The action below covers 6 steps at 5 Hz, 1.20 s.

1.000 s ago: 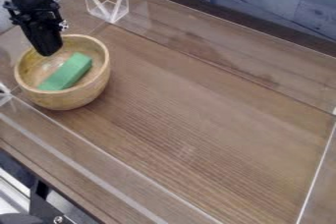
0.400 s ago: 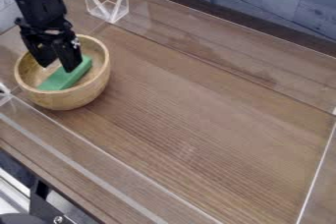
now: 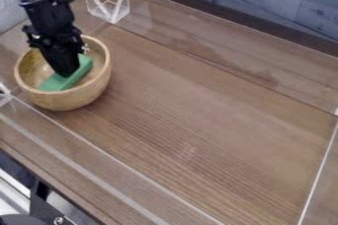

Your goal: Move green stick from inside the wooden bowl to the table next to it

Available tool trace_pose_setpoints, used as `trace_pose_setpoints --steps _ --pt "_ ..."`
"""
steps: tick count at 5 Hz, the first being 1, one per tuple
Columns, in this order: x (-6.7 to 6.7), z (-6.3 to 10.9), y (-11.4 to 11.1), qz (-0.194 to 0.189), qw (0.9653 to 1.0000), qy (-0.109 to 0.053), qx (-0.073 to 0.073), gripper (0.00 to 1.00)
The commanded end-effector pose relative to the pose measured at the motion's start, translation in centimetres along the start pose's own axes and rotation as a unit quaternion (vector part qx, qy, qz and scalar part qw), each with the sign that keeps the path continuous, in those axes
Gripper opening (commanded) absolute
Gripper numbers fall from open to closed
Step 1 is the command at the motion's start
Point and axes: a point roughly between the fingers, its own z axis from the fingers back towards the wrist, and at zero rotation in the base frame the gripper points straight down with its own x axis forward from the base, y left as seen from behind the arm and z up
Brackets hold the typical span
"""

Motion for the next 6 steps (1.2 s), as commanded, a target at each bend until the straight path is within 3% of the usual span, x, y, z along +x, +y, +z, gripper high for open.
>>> trace_pose_setpoints --steps 1,2,4,6 --pt "0.4 2.8 -1.1 0.0 0.9996 -0.028 0.007 0.0" --pt "0.9 3.7 -1.0 -0.009 0.9993 -0.035 0.0 0.0" --pt "1.6 2.0 -0.4 -0.039 0.9989 -0.026 -0.002 0.0" --pt "2.1 4.1 -0.2 -0.017 0.9992 -0.034 -0.009 0.0"
